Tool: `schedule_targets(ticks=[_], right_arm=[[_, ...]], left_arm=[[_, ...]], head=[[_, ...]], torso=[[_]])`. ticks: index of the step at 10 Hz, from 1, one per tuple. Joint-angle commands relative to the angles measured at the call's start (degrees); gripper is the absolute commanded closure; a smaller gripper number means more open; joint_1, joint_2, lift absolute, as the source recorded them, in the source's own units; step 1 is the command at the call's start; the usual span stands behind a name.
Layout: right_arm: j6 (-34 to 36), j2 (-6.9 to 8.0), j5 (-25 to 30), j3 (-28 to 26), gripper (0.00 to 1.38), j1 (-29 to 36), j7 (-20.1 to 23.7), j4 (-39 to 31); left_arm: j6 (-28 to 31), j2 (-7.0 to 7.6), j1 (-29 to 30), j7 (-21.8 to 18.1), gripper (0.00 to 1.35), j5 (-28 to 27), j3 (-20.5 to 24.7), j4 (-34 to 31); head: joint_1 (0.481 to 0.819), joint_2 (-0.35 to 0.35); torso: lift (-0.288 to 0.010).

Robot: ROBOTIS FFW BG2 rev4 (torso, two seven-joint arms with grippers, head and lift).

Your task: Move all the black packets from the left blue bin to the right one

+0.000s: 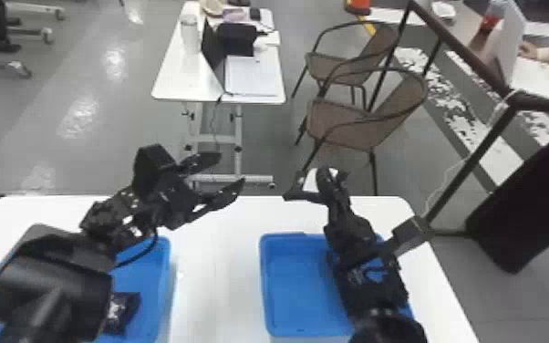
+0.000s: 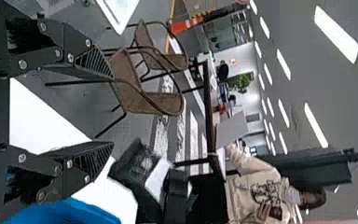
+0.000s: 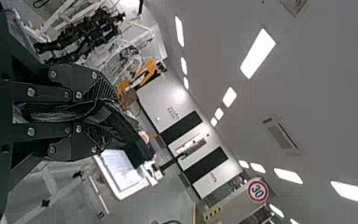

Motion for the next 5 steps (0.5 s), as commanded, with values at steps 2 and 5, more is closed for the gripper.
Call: schedule_targets(ticks=[2,5], right_arm=[[0.0,0.76,0.0,-2.6,1.04,3.6,-0.1,4.4],[-2.8,0.76,1.8,-5.1,0.32,3.9,-2.7,12.0]], left_arm=[[5.4,4.86,9.7,6.9,0.0,7.8,7.4,-11.2],[8.8,7.58,17.5,9.2,0.0,12.8,14.7,-15.4]], head=[[0.695,-0.125],[0.695,-0.036]], torso=[[0.0],[0.0]])
